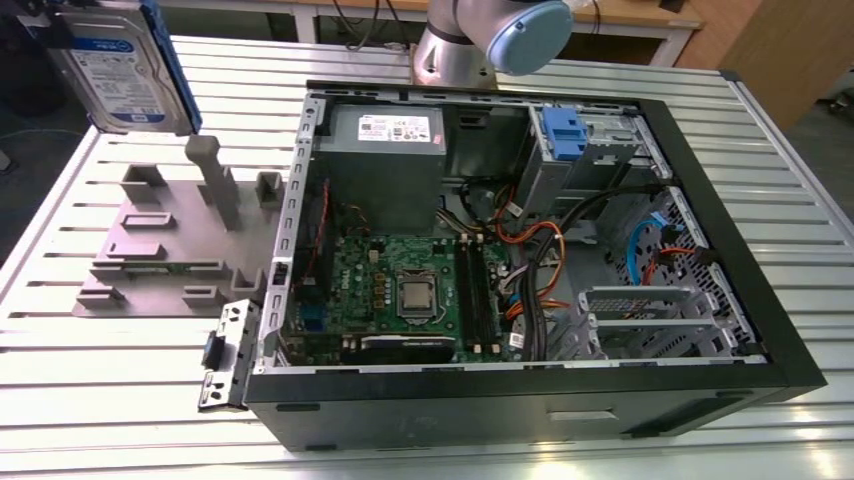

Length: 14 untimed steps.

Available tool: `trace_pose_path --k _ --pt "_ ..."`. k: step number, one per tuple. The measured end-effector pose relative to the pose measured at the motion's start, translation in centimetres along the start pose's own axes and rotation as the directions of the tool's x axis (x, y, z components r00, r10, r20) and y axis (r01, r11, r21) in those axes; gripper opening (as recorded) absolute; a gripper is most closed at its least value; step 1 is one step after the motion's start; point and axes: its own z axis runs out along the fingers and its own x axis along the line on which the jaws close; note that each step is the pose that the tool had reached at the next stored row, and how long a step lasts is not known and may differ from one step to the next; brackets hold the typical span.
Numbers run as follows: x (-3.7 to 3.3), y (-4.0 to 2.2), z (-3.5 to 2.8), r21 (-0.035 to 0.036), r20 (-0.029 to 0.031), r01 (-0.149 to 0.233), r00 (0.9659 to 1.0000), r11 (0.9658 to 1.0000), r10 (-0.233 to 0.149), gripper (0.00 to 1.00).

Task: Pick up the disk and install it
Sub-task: 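Pick up the disk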

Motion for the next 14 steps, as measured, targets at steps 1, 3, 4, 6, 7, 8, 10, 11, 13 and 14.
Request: trace_pose_path --k 1,3,4,6,7,8,10,11,13,14 --pt "0.0 0.0 -0.04 -0.0001 0.0 0.0 1.0 1.0 0.0 0.37" --pt "0.0 0.0 -0.12 0.0 -0.0001 0.0 1.0 1.0 0.0 0.37" --pt "0.0 0.0 -0.16 0.0 0.0 0.0 1.0 1.0 0.0 0.37" --pt "-0.01 0.01 -0.32 0.0 -0.0001 0.0 1.0 1.0 0.0 0.37" --pt "-0.01 0.01 -0.37 -0.0001 -0.0001 0.0 1.0 1.0 0.0 0.37" --pt "-0.01 0.01 -0.42 0.0 0.0 0.0 1.0 1.0 0.0 0.37" --pt "-0.01 0.01 -0.5 0.0 0.0 0.0 1.0 1.0 0.0 0.37" --pt "-0.01 0.01 -0.54 -0.0001 -0.0001 0.0 1.0 1.0 0.0 0.37" --pt "-0.01 0.01 -0.57 0.0001 0.0 0.0 1.0 1.0 0.0 0.37" --pt "-0.01 0.01 -0.59 0.0001 0.0001 0.0 1.0 1.0 0.0 0.37"
